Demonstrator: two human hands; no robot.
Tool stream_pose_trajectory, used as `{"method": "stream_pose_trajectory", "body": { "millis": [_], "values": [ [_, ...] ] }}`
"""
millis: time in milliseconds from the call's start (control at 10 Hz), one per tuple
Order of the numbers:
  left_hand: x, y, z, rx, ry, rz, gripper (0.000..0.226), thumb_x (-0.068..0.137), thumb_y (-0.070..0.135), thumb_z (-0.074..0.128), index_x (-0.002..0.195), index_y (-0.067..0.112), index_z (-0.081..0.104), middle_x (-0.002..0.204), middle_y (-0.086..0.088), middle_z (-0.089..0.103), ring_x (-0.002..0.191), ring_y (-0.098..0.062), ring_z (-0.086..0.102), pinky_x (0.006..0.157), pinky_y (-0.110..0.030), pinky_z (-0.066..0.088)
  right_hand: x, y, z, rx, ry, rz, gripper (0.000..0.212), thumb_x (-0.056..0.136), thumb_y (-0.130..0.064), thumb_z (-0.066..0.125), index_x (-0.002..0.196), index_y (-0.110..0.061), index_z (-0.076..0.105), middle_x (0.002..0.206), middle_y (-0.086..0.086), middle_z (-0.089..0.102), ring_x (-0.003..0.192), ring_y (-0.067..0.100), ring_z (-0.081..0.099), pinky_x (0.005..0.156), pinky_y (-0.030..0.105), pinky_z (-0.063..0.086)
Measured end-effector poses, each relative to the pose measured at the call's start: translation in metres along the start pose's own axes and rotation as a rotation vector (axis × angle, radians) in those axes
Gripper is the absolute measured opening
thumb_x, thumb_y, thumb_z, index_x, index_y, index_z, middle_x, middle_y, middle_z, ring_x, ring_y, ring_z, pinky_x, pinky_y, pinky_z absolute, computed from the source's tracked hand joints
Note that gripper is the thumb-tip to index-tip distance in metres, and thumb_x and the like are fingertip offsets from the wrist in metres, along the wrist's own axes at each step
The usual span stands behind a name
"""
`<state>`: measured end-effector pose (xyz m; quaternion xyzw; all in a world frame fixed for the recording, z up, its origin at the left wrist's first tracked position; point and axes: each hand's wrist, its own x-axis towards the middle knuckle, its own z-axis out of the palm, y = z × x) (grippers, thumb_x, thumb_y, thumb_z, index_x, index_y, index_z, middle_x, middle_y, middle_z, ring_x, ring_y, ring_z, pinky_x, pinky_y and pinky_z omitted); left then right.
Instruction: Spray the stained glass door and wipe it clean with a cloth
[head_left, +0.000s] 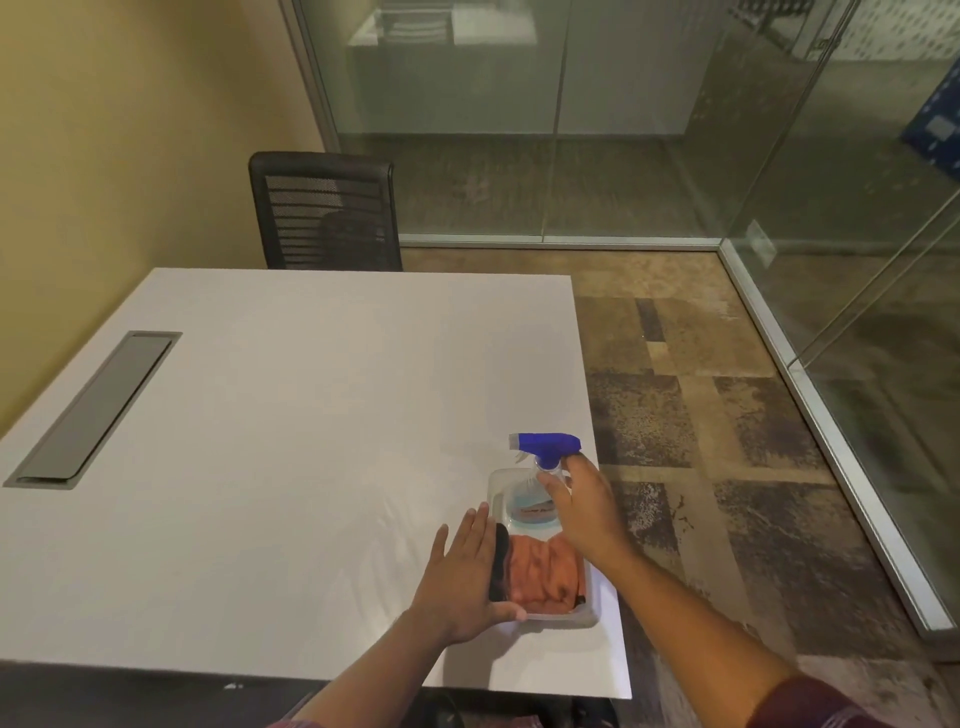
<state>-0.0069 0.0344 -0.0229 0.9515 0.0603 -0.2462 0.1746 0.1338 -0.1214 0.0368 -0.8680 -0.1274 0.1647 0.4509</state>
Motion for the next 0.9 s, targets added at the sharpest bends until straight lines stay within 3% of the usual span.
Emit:
{"method": "stream_pose_trajectory", "body": {
  "millis": [200,300,400,500,600,700,900],
  "values": [
    [-0.001,-0.001,0.001,-0.014,-0.015,0.000,0.134,0.086,0.097,0.046,0.172,0.021,-0.024,0.182,-0.002,-0.028,0.171,-0.027,-0.021,0.140,-0.059,-0.004,0.005,0.010,0.005,-0.072,-0.049,0.035,0.029,0.111,-0.030,0.058,0.139,-0.023,0.055,0.136,-0.001,0.064,0.122,0.015,0.059,0.095,0.029,0.043],
    [-0.001,-0.001,0.001,-0.036,-0.007,0.008,0.135,0.080,0.103,0.037,0.171,0.024,-0.025,0.182,0.000,-0.028,0.171,-0.027,-0.020,0.140,-0.059,-0.004,0.007,0.019,0.009,-0.078,-0.084,0.066,0.040,0.112,-0.031,0.055,0.150,-0.023,0.049,0.147,0.003,0.064,0.137,0.026,0.062,0.097,0.032,0.049],
    [-0.002,-0.002,0.002,-0.051,0.010,0.017,0.137,0.073,0.106,0.027,0.171,0.026,-0.025,0.183,0.000,-0.027,0.172,-0.027,-0.018,0.140,-0.059,-0.003,0.005,0.025,0.014,-0.084,-0.103,0.087,0.054,0.111,-0.031,0.057,0.161,-0.025,0.039,0.160,0.003,0.056,0.148,0.029,0.054,0.110,0.038,0.049],
    [-0.002,-0.005,0.006,-0.029,0.057,0.034,0.133,0.072,0.108,0.013,0.172,0.027,-0.021,0.184,-0.001,-0.024,0.172,-0.029,-0.016,0.140,-0.059,-0.002,-0.004,0.038,0.021,-0.165,-0.104,0.174,0.079,0.108,-0.044,0.058,0.172,-0.025,0.015,0.178,0.001,0.027,0.163,0.030,0.032,0.126,0.050,0.036],
    [-0.003,-0.006,0.013,-0.005,0.100,0.036,0.127,0.077,0.106,0.006,0.173,0.027,-0.018,0.184,-0.002,-0.022,0.172,-0.029,-0.015,0.140,-0.056,-0.004,-0.013,0.047,0.027,-0.241,-0.050,0.230,0.084,0.107,-0.051,0.057,0.172,-0.026,0.009,0.180,0.003,0.020,0.164,0.032,0.029,0.126,0.053,0.034],
    [-0.004,-0.009,0.026,-0.008,0.181,0.038,0.110,0.092,0.093,0.014,0.173,0.027,-0.019,0.183,-0.001,-0.023,0.172,-0.028,-0.017,0.140,-0.053,-0.008,-0.034,0.061,0.034,-0.401,0.051,0.222,0.081,0.107,-0.050,0.055,0.171,-0.024,0.012,0.179,0.005,0.023,0.162,0.030,0.032,0.127,0.048,0.035],
    [0.001,-0.006,0.026,-0.085,0.202,0.104,0.113,0.085,0.092,-0.016,0.175,0.024,-0.007,0.180,0.000,-0.019,0.172,-0.030,-0.010,0.140,-0.056,-0.005,-0.067,0.071,0.042,-0.609,0.062,0.238,0.081,0.110,-0.060,0.038,0.172,-0.022,0.003,0.182,0.003,0.011,0.167,0.027,0.019,0.132,0.044,0.021]
  ]
}}
